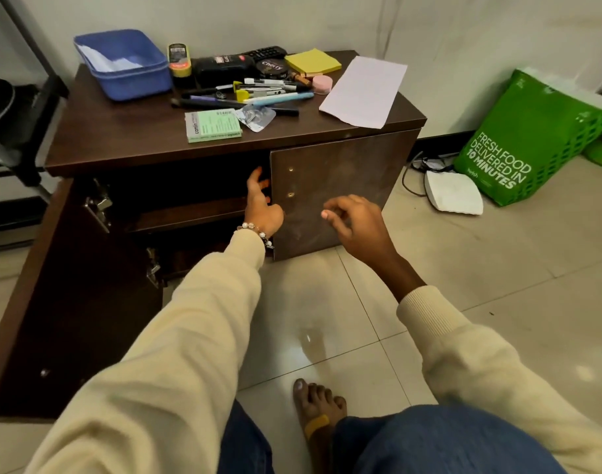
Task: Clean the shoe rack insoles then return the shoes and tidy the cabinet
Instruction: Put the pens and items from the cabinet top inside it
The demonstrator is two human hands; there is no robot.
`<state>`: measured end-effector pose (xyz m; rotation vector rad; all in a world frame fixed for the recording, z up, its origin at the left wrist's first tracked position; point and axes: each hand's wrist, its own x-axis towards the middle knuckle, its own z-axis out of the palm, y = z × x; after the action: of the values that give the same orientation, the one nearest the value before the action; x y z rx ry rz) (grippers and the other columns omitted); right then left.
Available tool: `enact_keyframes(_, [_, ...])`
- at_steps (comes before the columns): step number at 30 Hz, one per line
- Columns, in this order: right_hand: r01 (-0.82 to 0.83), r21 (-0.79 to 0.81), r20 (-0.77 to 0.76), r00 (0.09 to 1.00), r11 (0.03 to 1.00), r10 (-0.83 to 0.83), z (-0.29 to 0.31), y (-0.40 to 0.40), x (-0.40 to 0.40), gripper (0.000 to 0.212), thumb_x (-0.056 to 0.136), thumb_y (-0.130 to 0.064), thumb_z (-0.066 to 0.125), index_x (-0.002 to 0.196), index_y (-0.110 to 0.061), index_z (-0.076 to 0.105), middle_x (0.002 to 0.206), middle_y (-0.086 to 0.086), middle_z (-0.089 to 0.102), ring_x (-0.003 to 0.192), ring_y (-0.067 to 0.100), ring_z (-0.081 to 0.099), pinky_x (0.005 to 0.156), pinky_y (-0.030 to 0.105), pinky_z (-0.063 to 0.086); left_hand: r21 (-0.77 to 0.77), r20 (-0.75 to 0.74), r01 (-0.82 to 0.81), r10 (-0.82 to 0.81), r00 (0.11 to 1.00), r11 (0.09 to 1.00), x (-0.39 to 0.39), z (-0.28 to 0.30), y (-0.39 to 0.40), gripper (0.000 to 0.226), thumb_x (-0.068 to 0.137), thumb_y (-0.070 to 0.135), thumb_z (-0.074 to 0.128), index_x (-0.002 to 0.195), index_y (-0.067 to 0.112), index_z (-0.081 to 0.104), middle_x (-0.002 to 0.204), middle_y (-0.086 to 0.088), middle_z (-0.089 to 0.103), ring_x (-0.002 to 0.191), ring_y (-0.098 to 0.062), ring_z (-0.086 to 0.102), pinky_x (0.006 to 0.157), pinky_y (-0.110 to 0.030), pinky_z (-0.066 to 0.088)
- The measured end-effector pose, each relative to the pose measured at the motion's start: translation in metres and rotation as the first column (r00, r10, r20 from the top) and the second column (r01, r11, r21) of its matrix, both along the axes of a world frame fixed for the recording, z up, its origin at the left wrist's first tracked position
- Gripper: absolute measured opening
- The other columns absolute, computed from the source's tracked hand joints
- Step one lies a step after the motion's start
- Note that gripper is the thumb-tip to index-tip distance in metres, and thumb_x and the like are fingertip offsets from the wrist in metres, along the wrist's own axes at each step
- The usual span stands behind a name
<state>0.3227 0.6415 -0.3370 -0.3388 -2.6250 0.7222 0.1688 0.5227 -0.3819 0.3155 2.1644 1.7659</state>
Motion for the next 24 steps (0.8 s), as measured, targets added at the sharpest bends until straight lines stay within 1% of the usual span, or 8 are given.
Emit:
enact_keyframes(4, [0.015, -0.116, -0.074, 0.997, 0.993, -0.023, -0.001, -0.003, 0.001, 0.025, 0.093, -0.028, 0.058, 0.106, -0.008, 0.068, 0.095, 0.007, 0.066, 0.086, 0.019, 0.06, 0.077, 0.035, 0.052, -0.239, -0.181, 0.018, -0.063, 0.982, 0.971, 0.006, 0.005, -0.009, 0.068, 0.082, -0.002, 0.061, 0.142, 0.023, 0.041, 0.135, -0.008, 0.044, 0.122, -0.025, 0.048, 0.095, -0.02, 0.039])
enact_keyframes(6, [0.048, -0.219, -0.129, 0.989, 0.974, -0.078, 0.001, -0.007, 0.005, 0.027, 0.092, -0.031, 0.059, 0.104, -0.008, 0.068, 0.092, 0.007, 0.067, 0.082, 0.017, 0.061, 0.071, 0.028, 0.052, -0.161, -0.217, -0.023, -0.013, 0.976, 0.987, 0.034, 0.002, -0.014, 0.052, 0.081, -0.006, 0.054, 0.127, 0.018, 0.057, 0.124, -0.006, 0.053, 0.112, -0.022, 0.054, 0.084, -0.012, 0.038])
enact_keyframes(10, [0.175, -0.44, -0.224, 0.929, 0.881, -0.296, 0.014, -0.009, 0.018, 0.038, 0.087, -0.053, 0.057, 0.09, -0.015, 0.063, 0.076, -0.006, 0.061, 0.067, 0.003, 0.055, 0.058, 0.014, 0.045, 0.073, -0.141, 0.028, -0.017, 0.99, 0.997, 0.09, 0.006, -0.015, 0.021, 0.084, -0.001, 0.053, 0.084, 0.017, 0.064, 0.083, 0.0, 0.06, 0.073, -0.005, 0.054, 0.069, -0.017, 0.043])
enact_keyframes(13, [0.299, -0.569, -0.065, 0.912, 0.766, -0.405, 0.026, 0.002, 0.035, 0.057, 0.076, -0.068, 0.06, 0.107, -0.02, 0.055, 0.089, -0.003, 0.061, 0.08, 0.01, 0.062, 0.064, 0.03, 0.058, 0.111, -0.202, 0.141, -0.117, 0.972, 0.984, 0.12, 0.015, -0.007, 0.015, 0.087, 0.006, 0.053, 0.074, 0.008, 0.061, 0.072, 0.001, 0.056, 0.063, 0.0, 0.051, 0.059, -0.011, 0.042])
enact_keyframes(16, [0.388, -0.644, 0.19, 0.916, 0.66, -0.354, 0.035, 0.02, 0.058, 0.071, 0.069, -0.062, 0.071, 0.122, -0.019, 0.05, 0.105, 0.003, 0.063, 0.087, 0.02, 0.066, 0.061, 0.038, 0.06, 0.123, -0.194, 0.304, -0.277, 0.941, 0.945, 0.148, 0.017, 0.004, 0.015, 0.084, 0.012, 0.051, 0.082, 0.004, 0.064, 0.084, -0.008, 0.062, 0.077, -0.01, 0.062, 0.068, -0.019, 0.054])
enact_keyframes(19, [0.446, -0.627, 0.263, 0.893, 0.638, -0.366, 0.039, 0.043, 0.081, 0.043, 0.075, -0.037, 0.074, 0.11, -0.019, 0.057, 0.099, 0.007, 0.069, 0.083, 0.024, 0.069, 0.064, 0.041, 0.06, 0.008, -0.273, 0.467, -0.448, 0.852, 0.884, 0.175, 0.016, 0.027, 0.026, 0.082, 0.005, 0.052, 0.101, 0.004, 0.07, 0.107, -0.007, 0.065, 0.099, -0.02, 0.063, 0.088, -0.034, 0.054])
enact_keyframes(21, [0.534, -0.492, 0.262, 0.844, 0.688, -0.468, 0.044, 0.064, 0.096, 0.023, 0.078, -0.024, 0.069, 0.099, -0.02, 0.063, 0.096, 0.008, 0.069, 0.083, 0.025, 0.066, 0.066, 0.036, 0.057, -0.122, -0.314, 0.576, -0.582, 0.75, 0.808, 0.195, 0.016, 0.048, 0.044, 0.081, -0.005, 0.051, 0.122, 0.005, 0.064, 0.129, -0.008, 0.058, 0.119, -0.022, 0.055, 0.103, -0.021, 0.042])
enact_keyframes(24, [0.611, -0.204, 0.287, 0.784, 0.765, -0.55, 0.048, 0.098, 0.118, 0.024, 0.083, -0.022, 0.065, 0.106, -0.015, 0.065, 0.1, 0.011, 0.067, 0.093, 0.029, 0.062, 0.081, 0.038, 0.052, -0.223, -0.184, 0.746, -0.779, 0.6, 0.627, 0.217, 0.019, 0.084, 0.072, 0.081, -0.009, 0.054, 0.147, 0.014, 0.037, 0.153, -0.005, 0.031, 0.139, -0.018, 0.033, 0.101, -0.003, 0.021])
